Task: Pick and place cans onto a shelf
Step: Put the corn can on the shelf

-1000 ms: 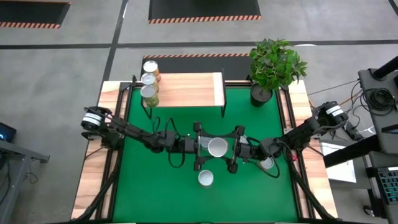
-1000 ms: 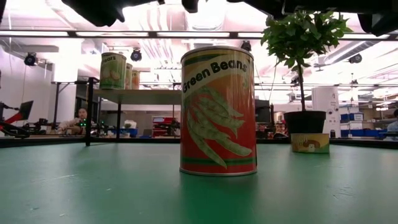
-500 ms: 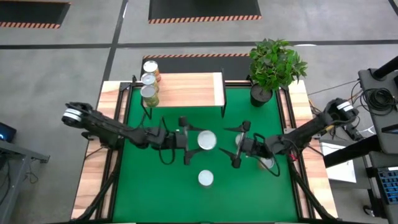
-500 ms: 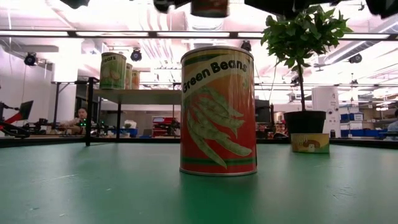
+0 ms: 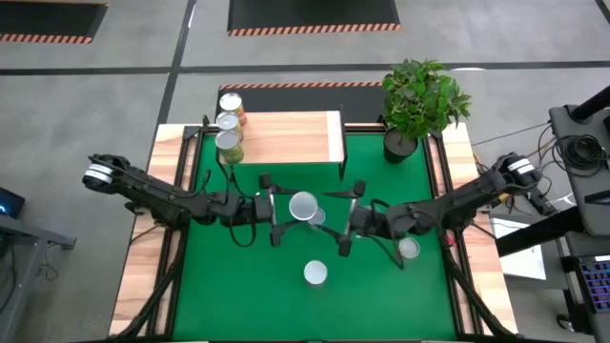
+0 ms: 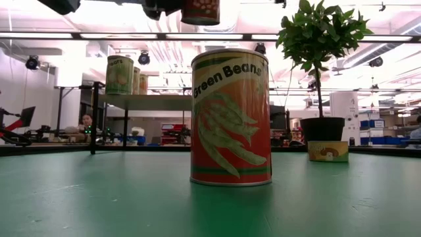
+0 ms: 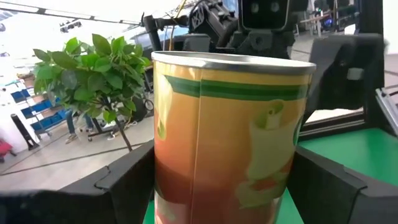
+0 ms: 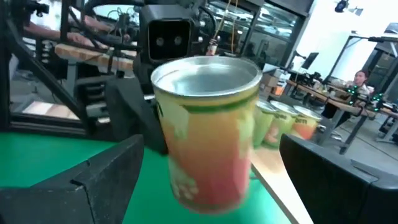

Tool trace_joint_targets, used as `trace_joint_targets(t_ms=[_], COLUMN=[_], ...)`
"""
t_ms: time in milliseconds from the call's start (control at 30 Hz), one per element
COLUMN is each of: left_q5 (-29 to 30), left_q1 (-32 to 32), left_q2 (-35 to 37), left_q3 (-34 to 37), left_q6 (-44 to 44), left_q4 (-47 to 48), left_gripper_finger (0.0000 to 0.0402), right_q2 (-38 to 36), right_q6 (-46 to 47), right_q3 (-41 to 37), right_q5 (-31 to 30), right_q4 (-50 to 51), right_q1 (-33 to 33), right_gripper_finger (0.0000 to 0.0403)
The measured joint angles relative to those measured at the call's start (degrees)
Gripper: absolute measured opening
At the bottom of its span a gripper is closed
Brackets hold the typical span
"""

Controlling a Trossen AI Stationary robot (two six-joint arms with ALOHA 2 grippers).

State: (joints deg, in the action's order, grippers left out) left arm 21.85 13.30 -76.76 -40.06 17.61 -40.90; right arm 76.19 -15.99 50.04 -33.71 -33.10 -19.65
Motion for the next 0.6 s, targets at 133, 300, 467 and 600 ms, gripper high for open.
trace_joint_targets(t_ms=[133, 300, 467, 600], left_q5=[0.1, 0.1, 0.2, 0.3], left_q1=[0.0, 0.0, 0.0, 0.0], left_q2=[0.1, 0.2, 0.2, 0.2], left_q3=[-0.4, -0.4, -0.4, -0.4], left_q6=[0.8, 1.0, 1.0, 1.0], left_q4=[-0.4, -0.1, -0.4, -0.7], left_gripper_finger=[0.0294, 0.0294, 0.0294, 0.0294], right_q2=[3.6, 5.8, 6.7, 7.6], right_q6=[-0.4, -1.1, -0.7, 0.2], right_q3=[3.9, 7.5, 8.9, 9.4], right_q5=[1.3, 1.2, 2.8, 4.1], right_q4=[-0.1, 0.2, 0.0, 0.1], right_q1=[1.5, 2.4, 3.2, 4.1], right_gripper_finger=[0.0364, 0.0364, 0.0357, 0.0326])
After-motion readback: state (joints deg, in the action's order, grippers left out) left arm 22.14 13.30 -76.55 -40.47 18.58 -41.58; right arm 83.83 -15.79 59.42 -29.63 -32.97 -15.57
